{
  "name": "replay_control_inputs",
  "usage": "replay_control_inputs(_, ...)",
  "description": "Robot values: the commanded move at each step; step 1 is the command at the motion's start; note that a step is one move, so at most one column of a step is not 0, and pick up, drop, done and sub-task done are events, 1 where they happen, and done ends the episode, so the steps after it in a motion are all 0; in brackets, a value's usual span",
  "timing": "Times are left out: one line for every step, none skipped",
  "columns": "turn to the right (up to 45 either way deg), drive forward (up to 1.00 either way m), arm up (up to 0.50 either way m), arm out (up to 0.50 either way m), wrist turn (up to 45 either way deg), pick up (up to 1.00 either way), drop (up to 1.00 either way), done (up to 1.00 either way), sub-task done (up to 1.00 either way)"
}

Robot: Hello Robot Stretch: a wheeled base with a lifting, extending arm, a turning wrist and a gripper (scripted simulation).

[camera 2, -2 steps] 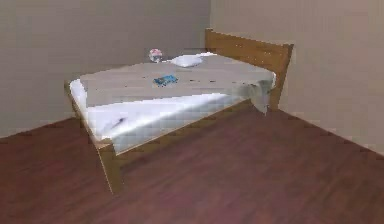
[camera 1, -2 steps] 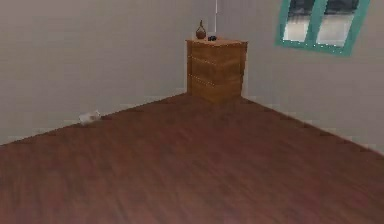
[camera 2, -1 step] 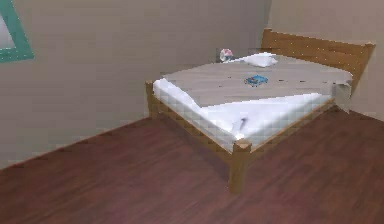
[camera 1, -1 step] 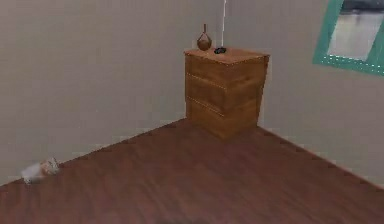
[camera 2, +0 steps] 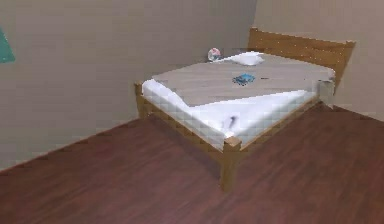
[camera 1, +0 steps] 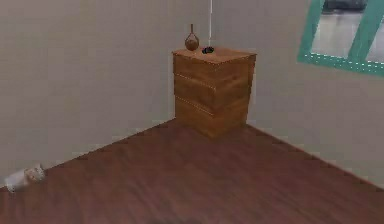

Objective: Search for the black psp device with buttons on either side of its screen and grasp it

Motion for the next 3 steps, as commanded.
replay_control_inputs(0.0,1.0,0.0,0.0,0.0,0.0,0.0,0.0,0.0)
replay_control_inputs(3.0,0.0,0.0,0.0,0.0,0.0,0.0,0.0,0.0)
replay_control_inputs(0.0,0.4,0.0,0.0,0.0,0.0,0.0,0.0,0.0)
